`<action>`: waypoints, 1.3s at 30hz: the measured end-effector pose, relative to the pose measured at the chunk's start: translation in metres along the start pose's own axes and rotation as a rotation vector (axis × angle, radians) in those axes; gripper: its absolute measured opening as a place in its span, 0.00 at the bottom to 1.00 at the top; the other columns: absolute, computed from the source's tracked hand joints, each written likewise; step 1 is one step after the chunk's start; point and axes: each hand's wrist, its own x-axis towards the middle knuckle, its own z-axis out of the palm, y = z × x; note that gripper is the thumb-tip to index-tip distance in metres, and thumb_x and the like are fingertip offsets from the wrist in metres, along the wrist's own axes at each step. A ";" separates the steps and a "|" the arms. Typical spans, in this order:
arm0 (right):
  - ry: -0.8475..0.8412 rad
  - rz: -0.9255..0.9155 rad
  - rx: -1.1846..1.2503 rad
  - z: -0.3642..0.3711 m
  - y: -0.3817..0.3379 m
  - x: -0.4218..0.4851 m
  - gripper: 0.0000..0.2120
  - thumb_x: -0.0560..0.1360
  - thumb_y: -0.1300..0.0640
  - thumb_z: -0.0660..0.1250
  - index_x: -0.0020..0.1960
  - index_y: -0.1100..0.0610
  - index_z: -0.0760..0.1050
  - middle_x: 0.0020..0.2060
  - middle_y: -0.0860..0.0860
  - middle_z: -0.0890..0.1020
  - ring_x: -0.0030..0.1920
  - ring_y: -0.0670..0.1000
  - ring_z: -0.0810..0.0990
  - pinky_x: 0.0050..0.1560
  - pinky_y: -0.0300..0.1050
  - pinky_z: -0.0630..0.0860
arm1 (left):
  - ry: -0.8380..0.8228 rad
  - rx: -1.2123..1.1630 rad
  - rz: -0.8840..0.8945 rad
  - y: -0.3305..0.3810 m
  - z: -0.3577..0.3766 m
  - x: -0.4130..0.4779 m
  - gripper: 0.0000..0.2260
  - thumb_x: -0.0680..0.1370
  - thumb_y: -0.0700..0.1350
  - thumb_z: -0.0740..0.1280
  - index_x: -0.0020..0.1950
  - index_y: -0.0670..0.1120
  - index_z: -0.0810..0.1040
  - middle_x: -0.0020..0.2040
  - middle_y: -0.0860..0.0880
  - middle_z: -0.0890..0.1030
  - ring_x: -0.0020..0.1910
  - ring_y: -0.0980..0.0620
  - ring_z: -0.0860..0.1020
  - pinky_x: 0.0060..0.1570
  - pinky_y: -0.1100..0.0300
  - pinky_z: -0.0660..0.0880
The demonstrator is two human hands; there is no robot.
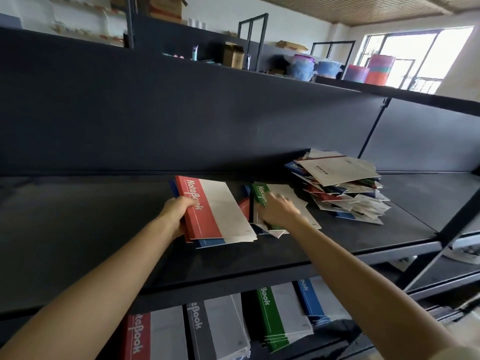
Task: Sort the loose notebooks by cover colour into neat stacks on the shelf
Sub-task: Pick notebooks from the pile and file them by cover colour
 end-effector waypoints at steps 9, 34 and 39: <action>-0.146 -0.057 -0.503 0.023 0.003 0.003 0.17 0.79 0.61 0.57 0.66 0.65 0.67 0.61 0.60 0.75 0.58 0.58 0.78 0.53 0.48 0.76 | 0.035 -0.155 -0.018 -0.009 -0.008 0.004 0.18 0.76 0.39 0.66 0.66 0.40 0.70 0.45 0.41 0.79 0.40 0.44 0.78 0.42 0.50 0.73; 0.020 -0.281 0.076 -0.004 -0.102 -0.048 0.15 0.79 0.55 0.54 0.57 0.61 0.76 0.54 0.60 0.80 0.53 0.61 0.78 0.48 0.47 0.73 | 0.085 -0.363 0.008 -0.018 -0.016 -0.005 0.20 0.75 0.33 0.65 0.68 0.38 0.69 0.44 0.42 0.78 0.38 0.45 0.77 0.40 0.52 0.73; -0.140 0.258 0.004 0.019 -0.053 -0.003 0.27 0.75 0.49 0.58 0.73 0.52 0.60 0.72 0.60 0.62 0.70 0.64 0.63 0.68 0.60 0.62 | 0.135 -0.353 -0.001 -0.006 -0.028 -0.003 0.16 0.73 0.32 0.63 0.60 0.40 0.73 0.41 0.42 0.77 0.38 0.44 0.77 0.37 0.54 0.74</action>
